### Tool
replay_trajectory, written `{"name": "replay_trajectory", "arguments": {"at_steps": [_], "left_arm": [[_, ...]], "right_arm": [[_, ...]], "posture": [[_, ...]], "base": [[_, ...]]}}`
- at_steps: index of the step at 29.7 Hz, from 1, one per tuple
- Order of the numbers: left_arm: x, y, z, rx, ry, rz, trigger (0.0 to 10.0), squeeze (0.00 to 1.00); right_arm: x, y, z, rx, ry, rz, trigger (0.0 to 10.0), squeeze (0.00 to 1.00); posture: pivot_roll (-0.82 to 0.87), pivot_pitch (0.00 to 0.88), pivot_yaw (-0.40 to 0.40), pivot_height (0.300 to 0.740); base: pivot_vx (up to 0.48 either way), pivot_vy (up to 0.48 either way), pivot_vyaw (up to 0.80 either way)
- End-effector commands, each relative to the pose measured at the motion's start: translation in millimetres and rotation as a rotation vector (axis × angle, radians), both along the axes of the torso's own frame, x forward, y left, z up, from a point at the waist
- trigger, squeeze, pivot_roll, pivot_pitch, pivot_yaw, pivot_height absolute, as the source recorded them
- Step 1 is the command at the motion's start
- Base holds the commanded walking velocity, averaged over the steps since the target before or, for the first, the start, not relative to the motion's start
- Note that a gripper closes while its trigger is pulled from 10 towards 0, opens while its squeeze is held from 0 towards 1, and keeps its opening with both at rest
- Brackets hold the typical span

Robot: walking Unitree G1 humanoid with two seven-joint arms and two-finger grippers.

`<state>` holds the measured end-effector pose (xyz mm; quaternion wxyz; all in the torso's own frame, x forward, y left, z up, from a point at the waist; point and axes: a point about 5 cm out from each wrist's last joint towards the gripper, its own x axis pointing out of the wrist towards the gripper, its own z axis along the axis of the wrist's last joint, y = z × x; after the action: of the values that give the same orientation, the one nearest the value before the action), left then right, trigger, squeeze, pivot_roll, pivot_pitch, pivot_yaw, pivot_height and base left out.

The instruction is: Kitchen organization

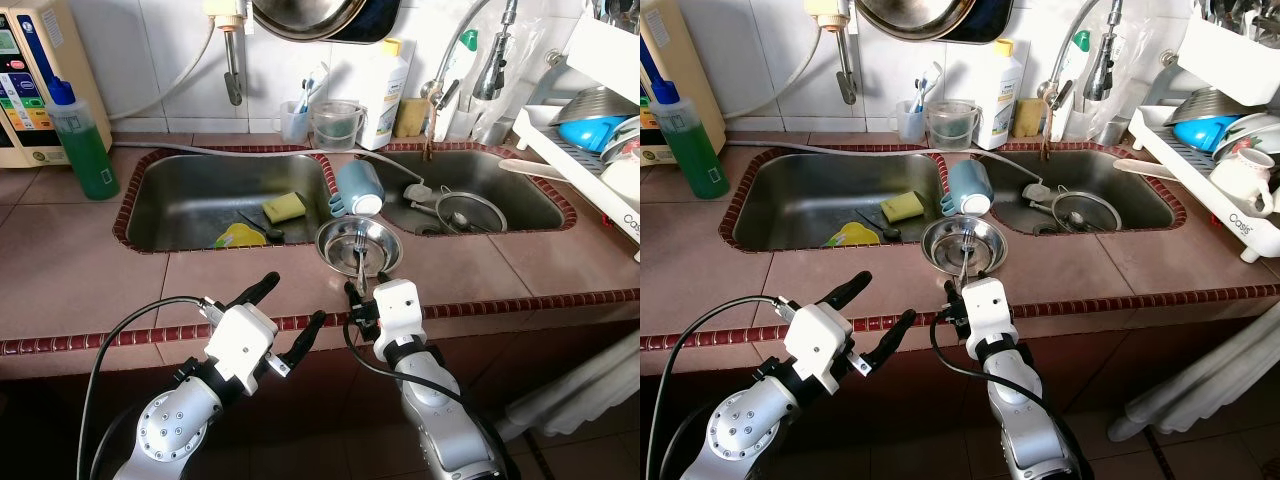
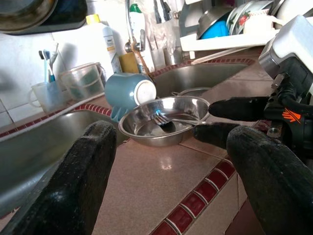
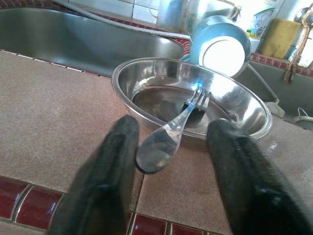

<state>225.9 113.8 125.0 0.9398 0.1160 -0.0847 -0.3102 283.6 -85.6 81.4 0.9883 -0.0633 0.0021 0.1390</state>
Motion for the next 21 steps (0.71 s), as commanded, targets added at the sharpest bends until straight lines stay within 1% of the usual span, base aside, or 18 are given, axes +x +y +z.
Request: {"name": "replay_trajectory", "arguments": {"at_steps": [1, 8, 14, 15, 16, 18, 21], "left_arm": [[-0.1, -1.9, 6.2, 0.004, -0.031, -0.01, 10.0, 0.0], [0.8, -1.5, 7.4, 0.006, -0.037, -0.013, 10.0, 0.0], [3.0, -0.5, 10.0, 0.009, -0.045, -0.016, 10.0, 0.0], [3.2, -0.2, 10.4, 0.01, -0.047, -0.018, 10.0, 0.0], [3.2, -0.2, 10.4, 0.01, -0.047, -0.018, 10.0, 0.0], [3.5, 1.8, 11.0, 0.018, -0.047, -0.024, 10.0, 0.0], [3.4, 2.5, 11.2, 0.02, -0.047, -0.026, 10.0, 0.0]], "right_arm": [[0.3, -5.4, -0.7, 0.003, 0.004, -0.032, 0.0, 0.0], [0.1, -5.1, -0.6, 0.002, 0.001, -0.027, 0.0, 0.0], [-1.1, -5.8, -0.2, 0.034, 0.004, -0.041, 0.0, 0.0], [-1.2, -8.2, -0.5, 0.068, 0.015, -0.082, 0.0, 0.0], [-1.2, -8.2, -0.5, 0.068, 0.015, -0.082, 0.0, 0.0], [-2.1, -13.0, -0.5, 0.141, 0.026, -0.16, 0.0, 0.0], [-2.3, -14.4, 0.0, 0.156, 0.024, -0.183, 0.0, 0.0]], "posture": [[-0.08, 0.0, -0.051, 0.74], [-0.08, 0.0, -0.051, 0.74], [-0.08, 0.0, -0.045, 0.74], [-0.08, 0.0, -0.041, 0.74], [-0.08, 0.0, -0.041, 0.74], [-0.09, 0.0, -0.025, 0.74], [-0.09, 0.0, -0.025, 0.74]], "base": [[0.0, 0.0, 0.0], [0.0, 0.0, 0.0], [0.0, 0.0, 0.0], [0.0, 0.0, 0.0], [0.0, 0.0, 0.0], [0.0, 0.0, 0.0], [0.0, 0.0, 0.0]]}}
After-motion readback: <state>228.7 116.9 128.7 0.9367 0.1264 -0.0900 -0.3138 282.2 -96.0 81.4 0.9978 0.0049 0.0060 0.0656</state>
